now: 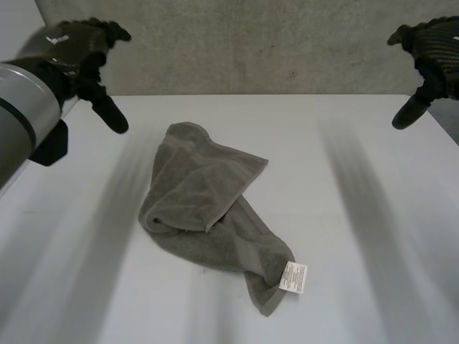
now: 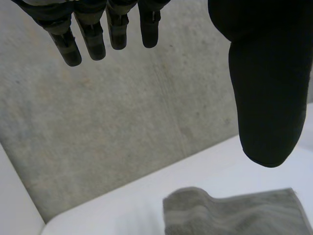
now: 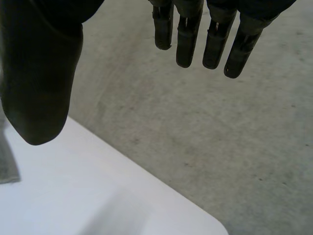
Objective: Fold the towel.
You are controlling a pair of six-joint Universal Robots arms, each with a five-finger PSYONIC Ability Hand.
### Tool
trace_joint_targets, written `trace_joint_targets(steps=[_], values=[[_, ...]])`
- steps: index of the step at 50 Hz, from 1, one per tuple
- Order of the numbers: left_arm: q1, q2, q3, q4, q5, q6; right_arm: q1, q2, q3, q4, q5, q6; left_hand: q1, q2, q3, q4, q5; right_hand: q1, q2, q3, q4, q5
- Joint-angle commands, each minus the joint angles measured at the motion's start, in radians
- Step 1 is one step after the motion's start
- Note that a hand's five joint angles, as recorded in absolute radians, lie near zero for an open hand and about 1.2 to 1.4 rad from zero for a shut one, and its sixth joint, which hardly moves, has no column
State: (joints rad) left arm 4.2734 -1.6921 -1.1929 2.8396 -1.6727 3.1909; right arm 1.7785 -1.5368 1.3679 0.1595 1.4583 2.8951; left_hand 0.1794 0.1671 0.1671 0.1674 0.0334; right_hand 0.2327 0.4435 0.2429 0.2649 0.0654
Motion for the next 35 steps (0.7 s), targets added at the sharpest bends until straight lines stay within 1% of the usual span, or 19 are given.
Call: trace_joint_targets(steps=[1, 2, 4, 8, 10, 12, 13, 15, 18, 20, 23, 27, 28, 29, 31, 32, 33, 34, 35], values=[[-0.004, -0.131, -0.005, -0.011, 0.094, 0.003, 0.001, 0.036, 0.031, 0.084, -0.091, -0.155, 0.008, 0.020, 0.020, 0.020, -0.021, -0.058, -0.269, -0.068, -0.090, -0.065], [-0.004, -0.132, -0.005, -0.011, 0.094, 0.003, 0.001, 0.037, 0.031, 0.084, -0.092, -0.155, 0.008, 0.020, 0.020, 0.020, -0.021, -0.058, -0.269, -0.068, -0.090, -0.065], [-0.007, -0.199, -0.008, -0.011, 0.132, 0.006, 0.022, 0.067, 0.030, 0.193, -0.111, -0.217, 0.019, 0.032, 0.032, 0.031, -0.009, -0.058, -0.269, -0.068, -0.090, -0.065], [-0.012, -0.270, -0.011, -0.011, 0.166, 0.043, 0.094, 0.107, 0.033, 0.270, -0.131, -0.194, 0.022, 0.035, 0.035, 0.034, -0.006, -0.058, -0.269, -0.068, -0.090, -0.065], [-0.015, -0.299, -0.013, -0.012, 0.179, 0.084, 0.134, 0.132, 0.037, 0.279, -0.136, -0.162, 0.022, 0.035, 0.035, 0.034, -0.006, -0.058, -0.269, -0.068, -0.090, -0.065], [-0.017, -0.355, -0.034, -0.012, 0.206, 0.199, 0.188, 0.184, 0.069, 0.269, -0.142, -0.065, 0.019, 0.032, 0.032, 0.031, -0.009, -0.058, -0.269, -0.068, -0.090, -0.065], [-0.017, -0.356, -0.034, -0.012, 0.206, 0.199, 0.188, 0.184, 0.069, 0.269, -0.142, -0.065, 0.019, 0.032, 0.032, 0.031, -0.009, -0.058, -0.269, -0.068, -0.090, -0.065], [-0.017, -0.392, -0.065, -0.003, 0.228, 0.324, 0.225, 0.256, 0.105, 0.204, -0.145, 0.033, 0.022, 0.035, 0.035, 0.034, -0.006, -0.058, -0.269, -0.068, -0.090, -0.065], [-0.017, -0.406, -0.080, -0.003, 0.237, 0.383, 0.248, 0.291, 0.123, 0.150, -0.148, 0.085, 0.022, 0.035, 0.035, 0.034, -0.006, -0.058, -0.269, -0.068, -0.090, -0.065], [-0.017, -0.431, -0.102, 0.004, 0.240, 0.473, 0.295, 0.352, 0.160, 0.053, -0.150, 0.179, 0.022, 0.035, 0.035, 0.034, -0.006, -0.058, -0.269, -0.068, -0.090, -0.065], [-0.015, -0.452, -0.109, 0.027, 0.234, 0.527, 0.329, 0.411, 0.177, -0.018, -0.151, 0.231, 0.051, 0.064, 0.064, 0.063, 0.023, -0.058, -0.269, -0.068, -0.090, -0.065], [-0.015, -0.471, -0.111, 0.061, 0.229, 0.544, 0.368, 0.461, 0.175, -0.057, -0.141, 0.237, 0.116, 0.128, 0.128, 0.128, 0.087, -0.054, -0.265, -0.064, -0.086, -0.061], [-0.015, -0.478, -0.111, 0.079, 0.226, 0.543, 0.378, 0.480, 0.171, -0.067, -0.139, 0.234, 0.233, 0.245, 0.245, 0.245, 0.204, 0.028, -0.183, 0.017, -0.005, 0.020], [-0.015, -0.478, -0.111, 0.080, 0.226, 0.543, 0.378, 0.480, 0.171, -0.067, -0.139, 0.234, 0.234, 0.246, 0.246, 0.246, 0.205, 0.028, -0.182, 0.018, -0.004, 0.021], [-0.017, -0.489, -0.117, 0.121, 0.226, 0.541, 0.381, 0.509, 0.162, -0.083, -0.138, 0.234, 0.517, 0.529, 0.529, 0.529, 0.488, 0.373, 0.162, 0.362, 0.340, 0.365], [-0.017, -0.489, -0.117, 0.121, 0.226, 0.541, 0.381, 0.509, 0.162, -0.083, -0.138, 0.234, 0.518, 0.531, 0.531, 0.531, 0.490, 0.375, 0.164, 0.365, 0.343, 0.368], [-0.017, -0.488, -0.122, 0.145, 0.225, 0.540, 0.380, 0.514, 0.157, -0.089, -0.139, 0.234, 0.699, 0.711, 0.711, 0.711, 0.670, 0.578, 0.368, 0.568, 0.546, 0.571], [-0.017, -0.488, -0.122, 0.146, 0.225, 0.540, 0.381, 0.514, 0.154, -0.093, -0.135, 0.234, 0.700, 0.713, 0.713, 0.713, 0.672, 0.848, 0.637, 0.838, 0.816, 0.841], [-0.017, -0.483, -0.126, 0.173, 0.223, 0.540, 0.381, 0.514, 0.154, -0.094, -0.135, 0.234, 0.852, 0.864, 0.864, 0.864, 0.823, 0.850, 0.640, 0.840, 0.818, 0.843]])
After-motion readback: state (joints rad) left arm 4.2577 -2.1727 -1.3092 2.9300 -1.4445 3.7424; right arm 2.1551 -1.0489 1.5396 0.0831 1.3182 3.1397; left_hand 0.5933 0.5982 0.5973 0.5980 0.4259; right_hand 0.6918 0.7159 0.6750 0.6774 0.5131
